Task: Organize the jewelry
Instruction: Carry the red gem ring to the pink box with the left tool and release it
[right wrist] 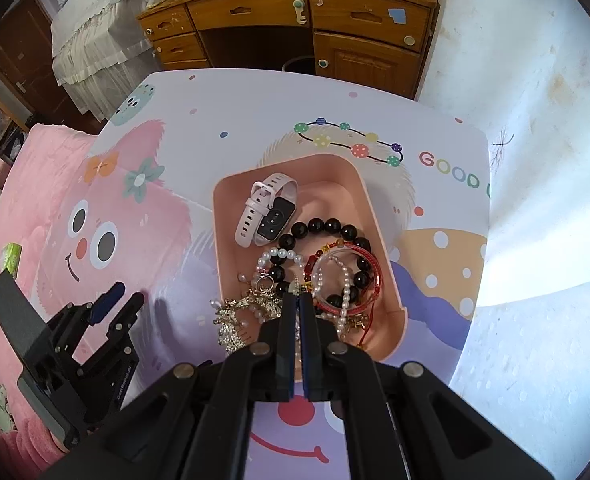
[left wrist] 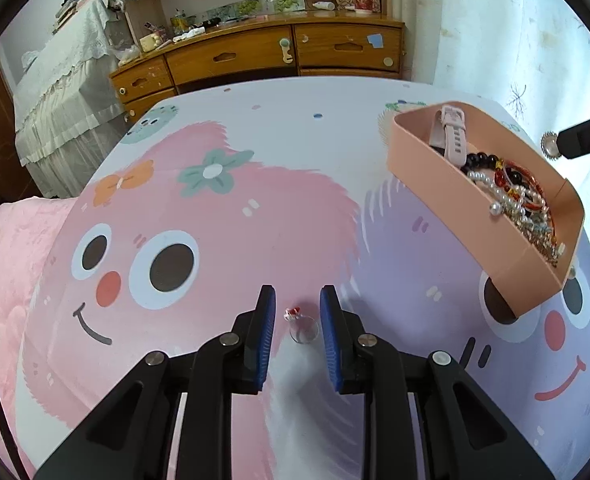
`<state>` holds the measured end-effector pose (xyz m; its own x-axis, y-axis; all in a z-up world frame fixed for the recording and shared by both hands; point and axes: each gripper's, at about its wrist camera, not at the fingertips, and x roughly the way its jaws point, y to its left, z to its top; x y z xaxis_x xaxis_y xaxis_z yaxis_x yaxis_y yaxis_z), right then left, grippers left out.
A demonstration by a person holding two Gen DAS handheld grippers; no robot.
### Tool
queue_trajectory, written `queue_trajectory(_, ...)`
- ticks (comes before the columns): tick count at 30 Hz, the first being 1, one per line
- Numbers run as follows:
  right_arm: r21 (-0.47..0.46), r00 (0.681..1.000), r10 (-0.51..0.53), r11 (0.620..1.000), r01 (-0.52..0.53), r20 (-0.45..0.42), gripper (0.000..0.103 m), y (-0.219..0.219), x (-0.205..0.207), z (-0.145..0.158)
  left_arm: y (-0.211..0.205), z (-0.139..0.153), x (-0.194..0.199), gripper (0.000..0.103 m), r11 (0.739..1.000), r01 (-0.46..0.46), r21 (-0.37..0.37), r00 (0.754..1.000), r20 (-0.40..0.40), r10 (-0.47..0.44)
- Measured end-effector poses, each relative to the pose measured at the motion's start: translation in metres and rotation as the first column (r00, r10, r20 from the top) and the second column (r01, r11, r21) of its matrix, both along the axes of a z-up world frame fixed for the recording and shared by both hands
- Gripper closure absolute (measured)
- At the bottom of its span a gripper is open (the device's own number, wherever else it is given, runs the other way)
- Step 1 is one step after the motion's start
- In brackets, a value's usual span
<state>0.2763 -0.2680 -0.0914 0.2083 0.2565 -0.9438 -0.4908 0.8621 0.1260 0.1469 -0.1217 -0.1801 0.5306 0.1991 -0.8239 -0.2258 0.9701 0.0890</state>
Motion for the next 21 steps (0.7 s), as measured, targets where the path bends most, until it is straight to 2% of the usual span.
queue_trajectory(4, -0.006, 1.000, -0.005, 1.000, 0.004, -0.010, 0.102, 0.000, 0.002, -0.005, 0.004, -0.007, 0.000, 0.091, 0.996, -0.037, -0.079, 0.999, -0.016, 0.035)
queue_trajectory(8, -0.004, 1.000, -0.007, 1.000, 0.007, -0.017, 0.102, -0.002, 0.002, -0.007, 0.007, -0.009, -0.001, 0.091, 0.994, -0.036, -0.104, 0.999, -0.005, 0.035)
queue_trajectory(11, -0.002, 1.000, -0.010, 1.000, 0.010, -0.017, 0.102, -0.003, 0.002, -0.008, 0.006, -0.008, -0.001, 0.097, 0.996, -0.027, -0.089, 1.000, 0.002, 0.027)
queue_trajectory(14, 0.004, 1.000, -0.016, 1.000, 0.016, -0.016, 0.102, -0.005, 0.001, -0.007, 0.003, -0.005, 0.002, 0.098, 0.998, -0.010, -0.062, 1.000, 0.005, 0.011)
queue_trajectory(18, 0.014, 0.999, -0.038, 0.999, 0.038, -0.020, 0.102, -0.012, -0.001, -0.005, -0.003, 0.013, 0.005, 0.098, 0.999, 0.028, -0.034, 0.998, 0.051, -0.026)
queue_trajectory(21, 0.031, 0.998, -0.061, 0.998, 0.062, -0.024, 0.102, -0.020, -0.003, -0.004, -0.014, 0.035, 0.010, 0.098, 0.995, 0.101, -0.014, 0.987, 0.123, -0.098)
